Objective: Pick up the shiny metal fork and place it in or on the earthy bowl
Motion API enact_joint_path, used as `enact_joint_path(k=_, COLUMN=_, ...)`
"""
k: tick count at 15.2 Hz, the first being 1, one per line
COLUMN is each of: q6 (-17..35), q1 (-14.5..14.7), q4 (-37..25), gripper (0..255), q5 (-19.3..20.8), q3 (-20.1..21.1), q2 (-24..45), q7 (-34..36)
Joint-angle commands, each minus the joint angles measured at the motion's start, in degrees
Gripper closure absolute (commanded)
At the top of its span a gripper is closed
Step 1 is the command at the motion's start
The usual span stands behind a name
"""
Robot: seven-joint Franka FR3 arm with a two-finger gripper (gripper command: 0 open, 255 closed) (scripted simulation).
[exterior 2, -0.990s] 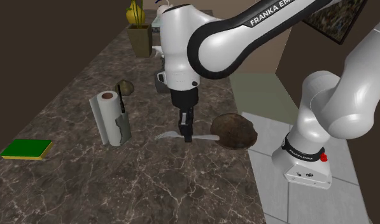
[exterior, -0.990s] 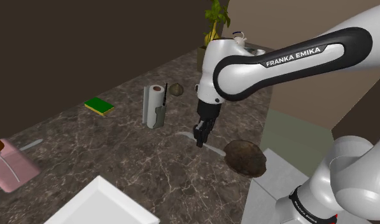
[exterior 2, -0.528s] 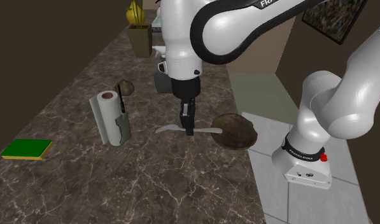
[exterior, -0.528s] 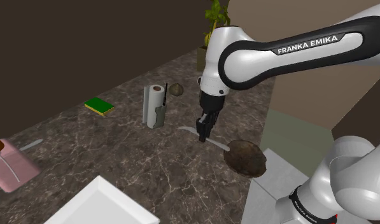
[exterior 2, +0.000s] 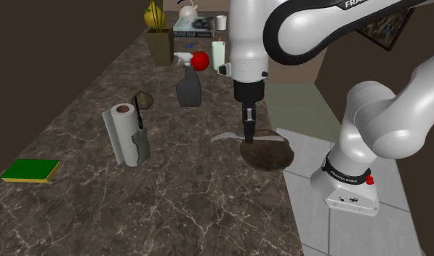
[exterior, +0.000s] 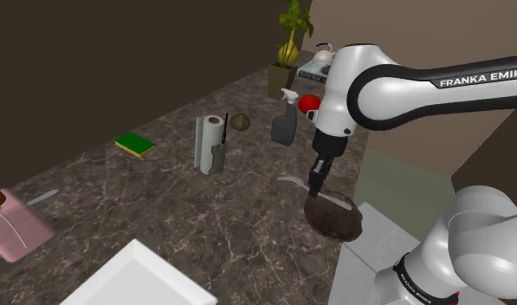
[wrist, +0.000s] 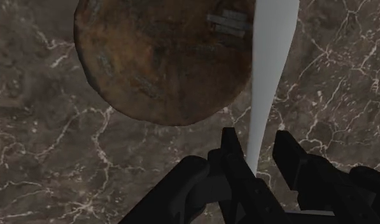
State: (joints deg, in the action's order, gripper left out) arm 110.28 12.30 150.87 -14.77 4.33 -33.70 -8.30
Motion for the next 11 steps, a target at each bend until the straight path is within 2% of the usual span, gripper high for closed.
enact_joint_path(k=1, q6=-1.32, q1=-0.88, q4=3.34, gripper=255, q5=1.0, q3=-1.43, q2=-4.31, q7=-1.55)
enact_joint_path(k=6, q6=-6.83, q1=-4.53, q4=10.99, gripper=255, q5=5.45, q3=-5.99, q2=-16.54, q7=-5.86)
enact_joint_path(k=11, q6=-2.3, q1=-4.49, q4=14.18, gripper=255, q5=5.13, q3=-5.9, q2=-15.15, q7=-6.62)
